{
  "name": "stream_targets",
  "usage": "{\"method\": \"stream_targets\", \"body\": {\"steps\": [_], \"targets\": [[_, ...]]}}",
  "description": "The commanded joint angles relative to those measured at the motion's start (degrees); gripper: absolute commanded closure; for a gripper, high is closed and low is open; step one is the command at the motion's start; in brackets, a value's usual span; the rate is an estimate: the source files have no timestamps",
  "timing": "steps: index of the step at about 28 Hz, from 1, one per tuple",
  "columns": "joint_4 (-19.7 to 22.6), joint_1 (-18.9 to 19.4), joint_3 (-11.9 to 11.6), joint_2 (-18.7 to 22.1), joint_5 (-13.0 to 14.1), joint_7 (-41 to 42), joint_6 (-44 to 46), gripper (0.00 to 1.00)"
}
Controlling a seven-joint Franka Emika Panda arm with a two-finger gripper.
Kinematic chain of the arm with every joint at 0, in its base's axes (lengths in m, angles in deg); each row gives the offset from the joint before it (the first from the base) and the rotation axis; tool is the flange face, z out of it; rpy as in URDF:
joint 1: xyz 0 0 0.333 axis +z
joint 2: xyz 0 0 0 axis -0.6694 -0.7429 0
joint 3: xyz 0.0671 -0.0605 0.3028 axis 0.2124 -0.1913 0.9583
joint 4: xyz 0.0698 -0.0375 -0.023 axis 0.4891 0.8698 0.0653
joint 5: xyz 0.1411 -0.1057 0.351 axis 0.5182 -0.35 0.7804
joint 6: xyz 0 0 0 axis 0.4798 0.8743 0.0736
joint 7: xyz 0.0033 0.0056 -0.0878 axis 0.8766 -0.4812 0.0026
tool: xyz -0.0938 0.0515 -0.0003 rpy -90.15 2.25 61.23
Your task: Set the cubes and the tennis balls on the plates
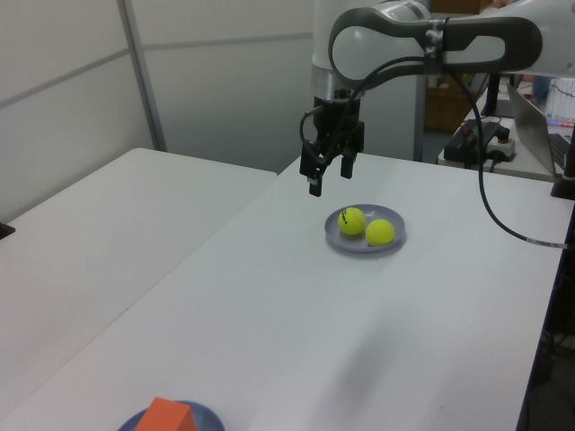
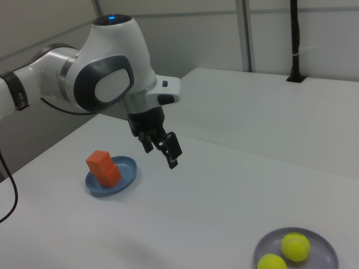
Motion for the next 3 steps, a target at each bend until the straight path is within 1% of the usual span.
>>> {"method": "stream_targets", "body": {"steps": [1,3], "targets": [[1.02,-0.29,0.73,1.26,-1.09,-1.41,0.19,0.00],[1.11,-0.29,0.73,1.26,-1.09,-1.41,0.19,0.00]]}}
